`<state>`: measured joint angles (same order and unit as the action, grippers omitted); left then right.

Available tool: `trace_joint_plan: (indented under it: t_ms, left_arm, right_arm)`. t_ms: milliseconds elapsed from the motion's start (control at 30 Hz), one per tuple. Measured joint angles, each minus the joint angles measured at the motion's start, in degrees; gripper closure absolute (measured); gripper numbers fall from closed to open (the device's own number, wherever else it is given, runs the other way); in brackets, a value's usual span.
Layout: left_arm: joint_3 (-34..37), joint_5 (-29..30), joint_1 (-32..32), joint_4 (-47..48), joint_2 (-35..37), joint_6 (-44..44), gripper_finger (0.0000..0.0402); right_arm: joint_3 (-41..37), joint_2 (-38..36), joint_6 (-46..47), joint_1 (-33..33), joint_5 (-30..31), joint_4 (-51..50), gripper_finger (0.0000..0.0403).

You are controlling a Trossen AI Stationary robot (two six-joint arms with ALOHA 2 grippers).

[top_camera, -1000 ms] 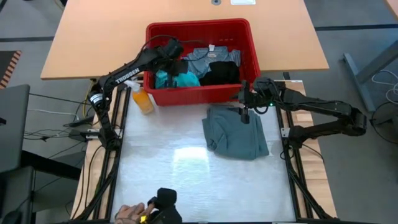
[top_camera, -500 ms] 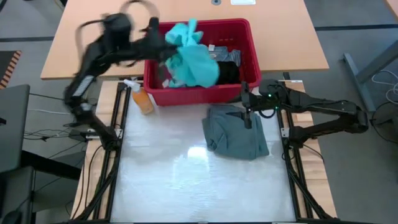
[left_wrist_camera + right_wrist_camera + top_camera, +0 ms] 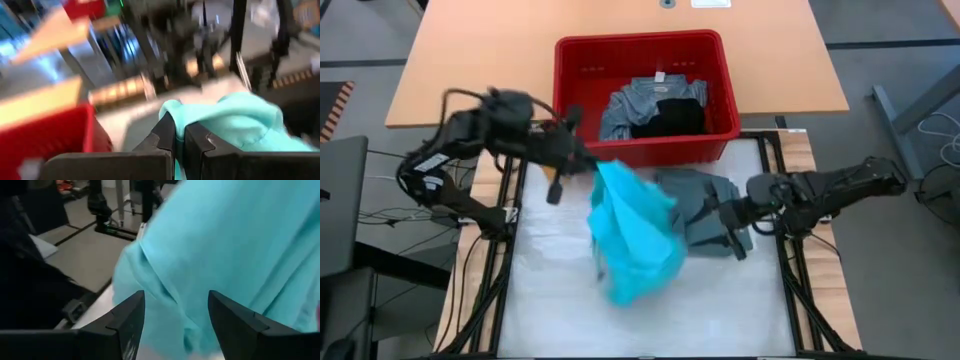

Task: Fold Laundry from Bin
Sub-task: Remove the light blue shorts from the red bin on the table

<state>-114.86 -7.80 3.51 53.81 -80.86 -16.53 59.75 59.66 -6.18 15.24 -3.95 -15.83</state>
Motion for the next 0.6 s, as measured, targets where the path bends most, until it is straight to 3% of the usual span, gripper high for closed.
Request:
trace_joint_plan:
  t_ms: [100, 267, 433, 600]
  left_arm:
    - [5.94, 2.26, -2.49, 3.10, 0.00, 2.54, 0.0401]
    - [23.02, 8.40, -5.02, 0.17, -0.11, 8.81, 0.0401]
    - [38.03, 12.93, -4.97, -7.24, -0.17, 8.73, 0.0402]
    - [44.05, 15.56, -1.51, -7.49, -0.17, 10.09, 0.0401]
  right_arm:
    - [-0.03, 0.76, 2.86, 5.31, 6.35, -0.99, 0.0163]
    - [-0.70, 5.26, 6.18, 11.48, 15.05, -0.31, 0.0163]
    - [-4.66, 12.66, 4.49, 12.14, 15.31, 11.29, 0.0163]
    - [-9.07, 21.06, 4.88, 6.18, 6.06, 26.68, 0.0163]
